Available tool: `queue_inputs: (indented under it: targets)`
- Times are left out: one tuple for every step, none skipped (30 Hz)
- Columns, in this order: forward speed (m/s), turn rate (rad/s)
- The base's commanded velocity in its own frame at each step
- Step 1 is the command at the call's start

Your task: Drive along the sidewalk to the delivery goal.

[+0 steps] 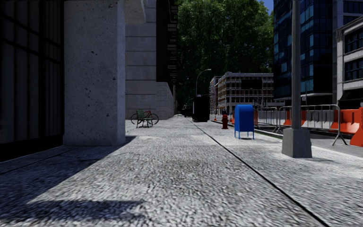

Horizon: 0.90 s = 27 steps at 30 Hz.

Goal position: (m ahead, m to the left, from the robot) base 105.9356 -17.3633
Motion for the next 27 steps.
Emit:
queue_inputs:
  targets:
    - [2.00,0.00]
    - [2.00,0.00]
    - [2.00,0.00]
    - [2.00,0.00]
    - [2.00,0.00]
    - [2.00,0.00]
    - [2.00,0.00]
    - [2.00,0.00]
    - [2.00,0.00]
    - [2.00,0.00]
    - [2.00,0.00]
    - [2.00,0.00]
    - [2.00,0.00]
    - [2.00,0.00]
    - [2.00,0.00]
    - [2.00,0.00]
    - [2.00,0.00]
    - [2.00,0.00]
    - [2.00,0.00]
    - [2.00,0.00]
    - [2.00,0.00]
    - [2.00,0.00]
    - [2.00,0.00]
    - [2.00,0.00]
    - [2.00,0.00]
    - [2.00,0.00]
    - [2.00,0.00]
